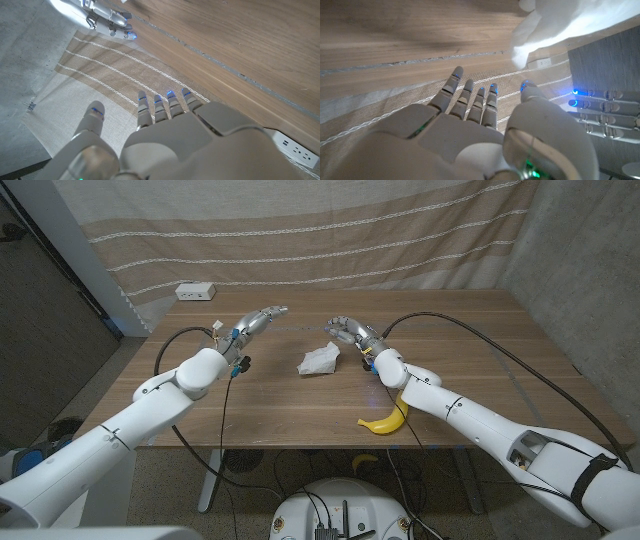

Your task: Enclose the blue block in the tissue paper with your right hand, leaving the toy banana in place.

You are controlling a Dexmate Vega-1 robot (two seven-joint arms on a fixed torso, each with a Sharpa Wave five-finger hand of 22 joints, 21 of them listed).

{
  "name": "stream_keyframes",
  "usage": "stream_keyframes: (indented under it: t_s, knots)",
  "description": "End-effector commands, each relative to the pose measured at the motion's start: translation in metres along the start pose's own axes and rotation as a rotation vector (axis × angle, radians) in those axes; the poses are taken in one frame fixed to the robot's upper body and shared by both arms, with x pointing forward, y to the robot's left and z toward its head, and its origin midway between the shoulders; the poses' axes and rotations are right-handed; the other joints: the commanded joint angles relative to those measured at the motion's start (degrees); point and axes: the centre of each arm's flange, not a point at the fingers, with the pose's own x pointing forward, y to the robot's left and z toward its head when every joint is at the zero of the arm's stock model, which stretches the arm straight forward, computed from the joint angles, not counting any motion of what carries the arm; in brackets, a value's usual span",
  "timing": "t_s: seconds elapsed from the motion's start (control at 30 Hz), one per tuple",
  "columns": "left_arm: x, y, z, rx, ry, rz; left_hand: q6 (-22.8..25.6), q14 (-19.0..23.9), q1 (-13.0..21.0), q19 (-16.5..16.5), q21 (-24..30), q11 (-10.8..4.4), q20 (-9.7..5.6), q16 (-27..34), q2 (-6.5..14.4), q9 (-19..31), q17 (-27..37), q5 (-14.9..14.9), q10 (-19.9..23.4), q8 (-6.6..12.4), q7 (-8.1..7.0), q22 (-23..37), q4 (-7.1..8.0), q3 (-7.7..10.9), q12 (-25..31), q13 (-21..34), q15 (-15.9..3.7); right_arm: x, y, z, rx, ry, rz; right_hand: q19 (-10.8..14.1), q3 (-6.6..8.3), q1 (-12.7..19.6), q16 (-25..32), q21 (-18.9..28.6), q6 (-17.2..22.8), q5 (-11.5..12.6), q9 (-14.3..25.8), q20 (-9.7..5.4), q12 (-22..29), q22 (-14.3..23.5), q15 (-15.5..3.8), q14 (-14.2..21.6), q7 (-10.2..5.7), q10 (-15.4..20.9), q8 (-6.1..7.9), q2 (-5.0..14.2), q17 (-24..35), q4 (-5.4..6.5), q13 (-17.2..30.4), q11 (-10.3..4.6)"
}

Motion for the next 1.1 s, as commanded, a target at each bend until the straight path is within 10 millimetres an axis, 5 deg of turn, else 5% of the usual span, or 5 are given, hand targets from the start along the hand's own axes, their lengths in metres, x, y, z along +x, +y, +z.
stream_keyframes:
  t_s: [0.03, 0.37, 0.7, 0.93, 1.1]
  knots:
    - [-0.001, 0.002, -0.009, -0.077, -0.034, -0.003, -1.5, 0.5, 0.0, 2.2, 0.4, 0.0, -0.55, -0.2, 0.7, 0.0, 0.3, 0.1, -0.4, -0.19, -1.09, 0.2, 0.26, 0.19, -0.5, 0.1, -0.75, 0.005, -0.012, 0.004, 0.217, -0.021, 0.034, -0.1, 0.09, -1.2, 0.2, 0.0, -0.6, 0.3, 0.1, 0.16, 0.6, 0.2, -2.64, 0.2, 0.75, 0.3, -0.4, -0.39, 0.3, 0.63, 0.2, 0.64]
    - [0.005, 0.005, -0.025, -0.313, -0.127, -0.062, -4.3, -1.1, 0.3, 4.8, 0.9, -0.68, -2.27, -1.3, 1.1, -0.3, 0.2, 0.2, -2.2, -0.14, -3.4, 0.2, 0.12, 0.56, -1.5, 0.0, -2.08, 0.002, -0.027, 0.003, 0.4, -0.041, 0.09, -0.9, -0.16, -3.0, 0.7, -0.2, -1.4, 0.3, -0.1, 1.21, 0.8, 0.2, -1.88, 1.4, 1.73, 1.0, -0.7, -0.8, 0.6, 1.06, 0.1, 2.01]
    - [0.006, 0.005, -0.035, -0.456, -0.168, -0.071, -5.8, -3.0, 0.6, 6.0, 1.0, -0.81, -4.1, -1.9, 1.4, -0.5, 0.1, 0.3, -3.8, -0.11, -3.5, 0.2, -0.04, 0.81, -2.1, -0.1, -3.27, -0.009, -0.038, -0.003, 0.579, -0.084, 0.079, -1.5, -0.4, -5.2, 0.1, -0.4, -1.4, 0.3, -0.2, 1.02, 0.7, 0.2, -0.95, 0.5, 2.64, 1.4, -0.69, -0.72, 0.4, 1.89, -0.1, 3.47]
    - [0.005, 0.005, -0.041, -0.511, -0.206, -0.053, -6.7, -3.7, 1.0, 7.0, 1.1, -1.07, -5.99, -2.0, 1.8, -0.6, -0.1, 0.4, -3.9, -0.05, -2.43, 0.2, -0.25, 1.16, -2.1, -0.2, -4.15, -0.018, -0.042, -0.01, 0.697, -0.104, 0.059, -1.3, -0.56, -6.4, -0.6, -0.3, -1.2, 0.2, -0.3, -0.15, 0.4, 0.1, -0.8, -0.5, 3.03, 0.8, -0.63, -0.84, 0.0, 2.32, -0.3, 3.79]
    - [0.005, 0.006, -0.046, -0.572, -0.246, -0.027, -6.9, -3.6, 0.7, 7.8, 1.1, -1.31, -6.84, -1.7, 4.5, -0.7, 0.0, 0.7, -3.6, 0.17, -0.42, 0.2, 1.16, 1.97, -2.0, -0.4, -4.47, -0.025, -0.044, -0.013, 0.792, -0.123, 0.027, -1.2, -0.64, -7.2, -1.0, -0.3, -1.2, 0.1, -0.4, -1.26, 0.2, 0.1, -0.35, -0.8, 3.32, 0.6, -0.69, -0.85, -0.2, 2.6, -0.5, 4.16]
